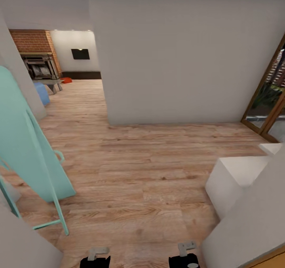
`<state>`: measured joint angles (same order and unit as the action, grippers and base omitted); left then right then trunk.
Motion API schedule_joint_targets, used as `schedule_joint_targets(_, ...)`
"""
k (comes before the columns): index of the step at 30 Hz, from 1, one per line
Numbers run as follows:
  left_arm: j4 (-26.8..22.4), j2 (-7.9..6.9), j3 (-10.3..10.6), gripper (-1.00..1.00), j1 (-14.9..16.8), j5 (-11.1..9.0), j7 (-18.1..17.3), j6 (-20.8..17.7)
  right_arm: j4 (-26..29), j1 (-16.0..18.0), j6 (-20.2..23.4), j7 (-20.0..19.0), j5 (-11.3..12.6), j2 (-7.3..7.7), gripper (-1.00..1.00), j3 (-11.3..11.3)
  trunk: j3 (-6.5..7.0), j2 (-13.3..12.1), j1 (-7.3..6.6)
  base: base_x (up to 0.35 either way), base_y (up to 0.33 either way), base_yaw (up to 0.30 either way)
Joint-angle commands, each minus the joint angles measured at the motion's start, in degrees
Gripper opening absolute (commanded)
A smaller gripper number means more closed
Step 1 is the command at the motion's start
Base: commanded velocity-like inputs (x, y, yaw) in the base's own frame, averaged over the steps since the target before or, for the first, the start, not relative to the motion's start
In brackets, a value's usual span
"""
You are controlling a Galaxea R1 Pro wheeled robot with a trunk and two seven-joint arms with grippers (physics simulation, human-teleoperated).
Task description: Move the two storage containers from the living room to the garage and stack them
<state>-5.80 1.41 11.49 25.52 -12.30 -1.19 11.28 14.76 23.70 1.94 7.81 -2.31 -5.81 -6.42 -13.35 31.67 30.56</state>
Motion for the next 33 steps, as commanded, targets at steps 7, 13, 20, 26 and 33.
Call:
schedule_joint_targets(7, 0.1, -0.01, 0.4, 1.0, 0.1, -0.6, -0.1, 0.2, 0.0, 0.0, 0.1, 0.4, -0.2, 0.02, 1.0, -0.3, -0.23, 0.1, 0.05, 0.34, 0.0, 0.082)
schedule_joint_targets(13, 0.1, -0.01, 0.4, 1.0, 0.1, -0.6, -0.1, 0.2, 0.0, 0.0, 0.1, 0.4, -0.3, 0.12, 1.0, -0.3, -0.27, 0.1, 0.05, 0.34, 0.0, 0.022)
schedule_joint_targets(20, 0.1, -0.01, 0.4, 1.0, 0.1, -0.6, -0.1, 0.2, -0.9, 0.0, 0.1, 0.4, -0.5, 0.06, 1.0, -0.4, -0.38, 0.1, 0.05, 0.34, 0.0, 0.064)
schedule_joint_targets(26, 0.1, -0.01, 0.4, 1.0, 0.1, -0.6, -0.1, 0.2, -1.1, 0.0, 0.1, 0.3, -0.6, 0.03, 1.0, -0.4, -0.69, 0.1, 0.05, 0.34, 0.0, 0.174)
schedule_joint_targets(33, 0.1, -0.01, 0.5, 1.0, 0.1, -0.5, -0.1, 0.2, -1.1, 0.0, 0.1, 0.3, -0.7, 0.09, 1.0, -0.4, -0.82, 0.1, 0.05, 0.34, 0.0, 0.066)
